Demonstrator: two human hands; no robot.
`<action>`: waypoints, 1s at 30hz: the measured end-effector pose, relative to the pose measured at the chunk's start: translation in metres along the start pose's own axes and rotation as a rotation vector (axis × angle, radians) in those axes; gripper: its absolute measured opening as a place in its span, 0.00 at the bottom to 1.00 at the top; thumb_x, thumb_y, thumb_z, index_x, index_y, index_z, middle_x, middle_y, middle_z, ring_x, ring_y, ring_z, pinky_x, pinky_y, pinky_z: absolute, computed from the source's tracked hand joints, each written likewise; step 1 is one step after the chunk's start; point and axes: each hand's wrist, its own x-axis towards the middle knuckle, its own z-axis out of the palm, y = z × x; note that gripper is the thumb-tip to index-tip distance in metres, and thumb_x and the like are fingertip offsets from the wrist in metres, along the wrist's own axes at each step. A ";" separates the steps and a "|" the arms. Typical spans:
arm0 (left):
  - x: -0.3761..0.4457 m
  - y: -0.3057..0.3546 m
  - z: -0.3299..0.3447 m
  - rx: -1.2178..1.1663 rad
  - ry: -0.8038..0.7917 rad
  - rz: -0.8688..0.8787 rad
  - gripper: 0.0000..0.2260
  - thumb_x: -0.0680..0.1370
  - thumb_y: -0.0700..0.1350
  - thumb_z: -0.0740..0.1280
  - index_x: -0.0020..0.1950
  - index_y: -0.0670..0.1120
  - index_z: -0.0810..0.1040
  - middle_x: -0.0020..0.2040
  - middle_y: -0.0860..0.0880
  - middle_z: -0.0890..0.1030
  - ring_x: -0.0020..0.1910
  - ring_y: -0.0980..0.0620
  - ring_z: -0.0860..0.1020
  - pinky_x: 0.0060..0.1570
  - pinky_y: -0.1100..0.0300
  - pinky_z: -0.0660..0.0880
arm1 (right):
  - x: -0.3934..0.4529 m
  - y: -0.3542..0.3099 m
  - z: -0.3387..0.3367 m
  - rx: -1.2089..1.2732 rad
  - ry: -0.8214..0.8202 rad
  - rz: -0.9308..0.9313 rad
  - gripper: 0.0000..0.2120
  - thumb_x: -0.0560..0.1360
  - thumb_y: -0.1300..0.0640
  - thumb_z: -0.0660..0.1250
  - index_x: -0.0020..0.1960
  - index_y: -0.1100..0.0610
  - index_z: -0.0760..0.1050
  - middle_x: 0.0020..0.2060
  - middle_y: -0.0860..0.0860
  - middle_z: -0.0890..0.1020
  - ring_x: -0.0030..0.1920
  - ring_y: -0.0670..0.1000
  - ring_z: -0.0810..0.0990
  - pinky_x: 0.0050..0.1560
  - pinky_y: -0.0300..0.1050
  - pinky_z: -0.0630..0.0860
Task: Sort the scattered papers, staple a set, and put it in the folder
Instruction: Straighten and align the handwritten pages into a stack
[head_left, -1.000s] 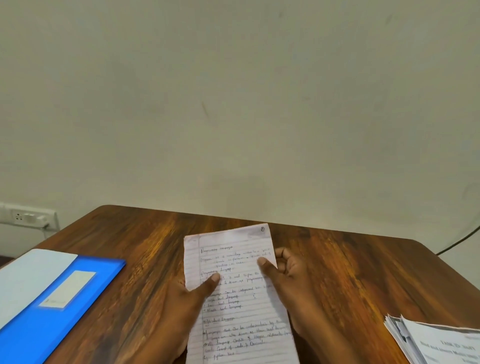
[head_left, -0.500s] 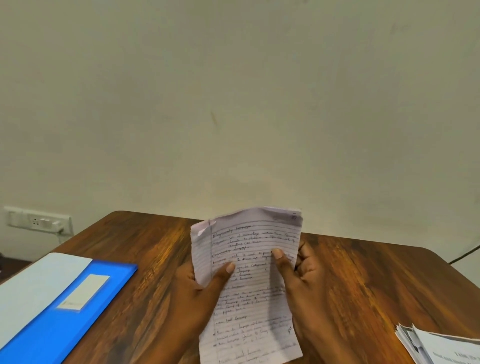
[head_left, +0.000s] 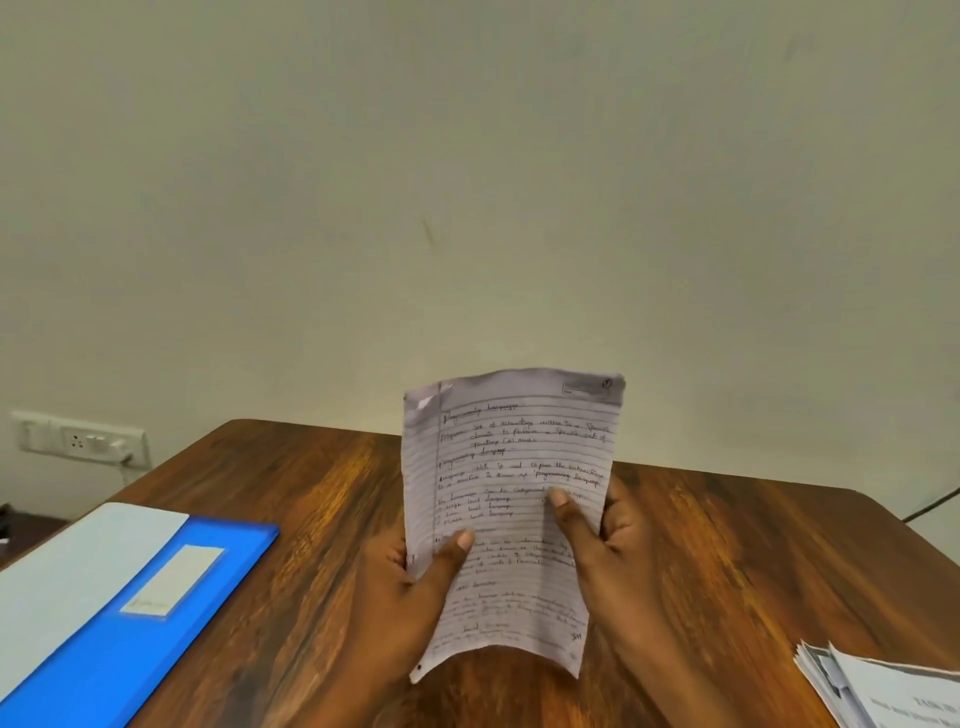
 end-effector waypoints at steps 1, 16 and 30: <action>0.001 0.000 -0.001 -0.011 0.001 0.015 0.05 0.77 0.39 0.73 0.52 0.45 0.86 0.46 0.51 0.89 0.45 0.52 0.88 0.39 0.63 0.82 | 0.001 -0.002 -0.001 0.015 0.000 -0.006 0.10 0.81 0.63 0.68 0.61 0.56 0.79 0.53 0.50 0.88 0.52 0.50 0.87 0.48 0.43 0.85; 0.002 -0.019 -0.002 0.037 -0.041 -0.045 0.11 0.77 0.42 0.73 0.58 0.45 0.84 0.51 0.52 0.89 0.50 0.52 0.87 0.45 0.60 0.84 | -0.012 0.018 0.010 -0.001 -0.078 0.199 0.07 0.82 0.60 0.66 0.57 0.54 0.82 0.50 0.48 0.89 0.52 0.50 0.88 0.46 0.42 0.85; 0.011 -0.002 -0.030 0.140 -0.277 -0.171 0.08 0.79 0.38 0.71 0.58 0.41 0.82 0.50 0.48 0.89 0.48 0.49 0.88 0.42 0.61 0.83 | 0.025 -0.037 -0.041 0.121 0.114 0.085 0.14 0.76 0.63 0.73 0.61 0.60 0.81 0.46 0.61 0.88 0.44 0.58 0.87 0.46 0.53 0.80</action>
